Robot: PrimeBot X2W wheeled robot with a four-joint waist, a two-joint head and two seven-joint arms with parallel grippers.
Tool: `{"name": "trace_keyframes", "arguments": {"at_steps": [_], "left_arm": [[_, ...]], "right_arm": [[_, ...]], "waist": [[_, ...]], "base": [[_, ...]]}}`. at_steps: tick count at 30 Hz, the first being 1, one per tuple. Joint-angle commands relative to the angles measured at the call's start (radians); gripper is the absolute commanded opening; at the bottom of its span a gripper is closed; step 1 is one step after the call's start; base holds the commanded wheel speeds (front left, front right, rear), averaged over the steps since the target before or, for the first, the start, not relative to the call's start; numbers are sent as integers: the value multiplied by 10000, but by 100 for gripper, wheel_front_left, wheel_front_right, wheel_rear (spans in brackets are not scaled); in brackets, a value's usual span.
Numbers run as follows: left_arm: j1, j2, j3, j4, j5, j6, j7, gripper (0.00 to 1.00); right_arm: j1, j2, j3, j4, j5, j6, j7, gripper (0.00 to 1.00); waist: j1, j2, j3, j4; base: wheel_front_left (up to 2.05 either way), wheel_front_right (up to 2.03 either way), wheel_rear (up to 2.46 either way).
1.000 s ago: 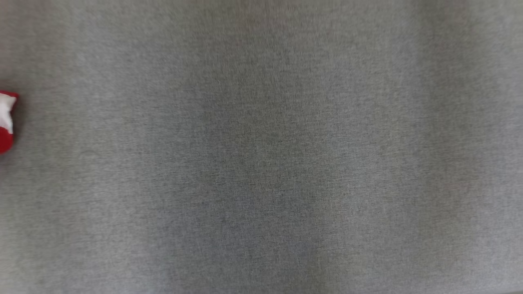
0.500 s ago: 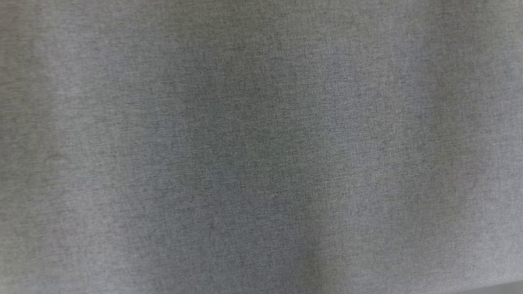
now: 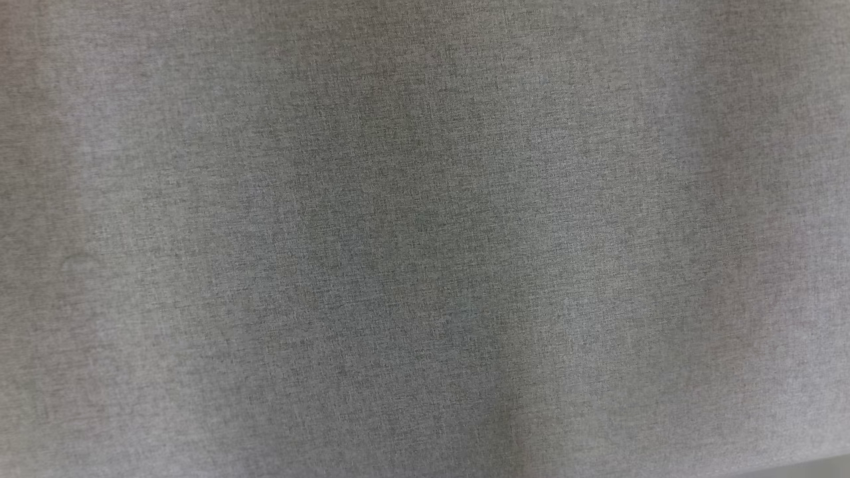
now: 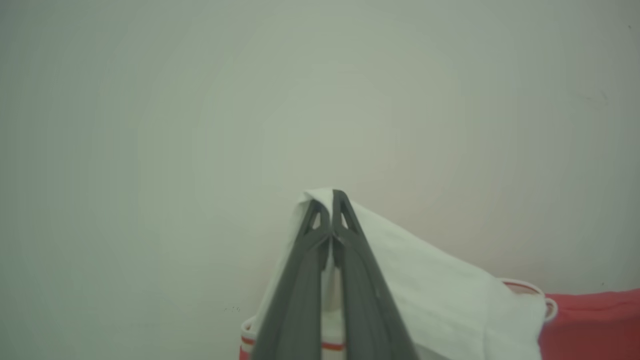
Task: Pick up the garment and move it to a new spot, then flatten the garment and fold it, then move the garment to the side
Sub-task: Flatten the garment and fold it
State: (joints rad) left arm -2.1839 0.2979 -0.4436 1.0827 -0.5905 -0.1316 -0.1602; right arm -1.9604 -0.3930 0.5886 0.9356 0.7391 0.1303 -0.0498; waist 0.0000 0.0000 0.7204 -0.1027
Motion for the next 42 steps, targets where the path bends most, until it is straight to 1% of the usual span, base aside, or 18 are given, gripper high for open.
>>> {"name": "trace_keyframes", "arguments": {"at_steps": [1,5,8,13,18,21,23,24,25,28,30,33,35,37,38,42], "left_arm": [[-35,43,-67,49,-51,30,-110,0],[84,66,-151,56,-293,29,-402,0],[506,59,-218,-138,-656,29,-557,0],[1744,424,-627,-871,-1271,29,-760,0],[3654,992,-863,-2185,-2048,29,-917,0],[5083,1393,-734,-3121,-2570,29,-981,0],[6263,1523,-754,-3768,-2853,28,-1007,0],[6850,1587,-497,-4053,-3183,70,-1027,0],[7444,1653,-386,-4342,-3248,91,-1030,0],[9412,1883,-239,-5472,-3328,474,-1052,0],[10665,1941,257,-6407,-3444,867,-1054,0],[12829,1833,1047,-8020,-3284,1427,-1047,0],[14230,1670,1545,-8946,-3176,1719,-1050,0],[15541,1515,2009,-9794,-3033,1920,-1050,0],[15541,1515,2009,-9794,-3033,1920,-1050,0],[17745,1098,2714,-10929,-2802,2157,-1051,0]], "right_arm": [[-150,-4,132,55,-26,9,-104,0],[-289,100,432,235,24,9,-298,0],[-74,151,668,268,172,9,-482,0],[786,39,1277,-73,587,9,-706,0],[2235,-288,1825,-865,1261,9,-996,0],[3280,-510,2077,-1431,1702,9,-1128,0],[4080,-674,2227,-1807,1958,9,-1193,0],[4484,-764,2317,-2027,2049,9,-1214,0],[4912,-924,2402,-2187,2123,9,-1241,0],[6178,-1198,2542,-2779,2420,9,-1345,0],[7005,-1362,2581,-3135,2576,9,-1410,0],[8283,-1630,2540,-3661,2823,9,-1561,0],[9135,-1770,2451,-3975,2985,9,-1642,0],[9962,-1885,2371,-4272,3081,9,-1693,0],[9962,-1885,2371,-4272,3081,9,-1693,0],[11444,-2101,2127,-4647,3141,9,-1712,0]], "waist": [[0,0,-33,29],[0,0,-144,70],[0,0,-293,84],[0,0,-680,114],[0,0,-1196,121],[0,0,-1574,123],[0,0,-1859,139],[0,0,-1990,138],[0,0,-2138,188],[0,0,-2540,230],[0,0,-2796,234],[0,0,-3171,245],[0,0,-3443,255],[0,0,-3686,253],[0,0,-3686,253],[0,0,-4077,285]], "base": [[0,0,0],[0,0,0],[0,0,0],[0,0,0],[0,0,0],[0,0,0],[0,0,0],[0,0,0],[0,0,0],[0,0,0],[0,0,0],[0,0,0],[0,0,0],[0,0,0],[0,0,0],[0,0,0]]}}
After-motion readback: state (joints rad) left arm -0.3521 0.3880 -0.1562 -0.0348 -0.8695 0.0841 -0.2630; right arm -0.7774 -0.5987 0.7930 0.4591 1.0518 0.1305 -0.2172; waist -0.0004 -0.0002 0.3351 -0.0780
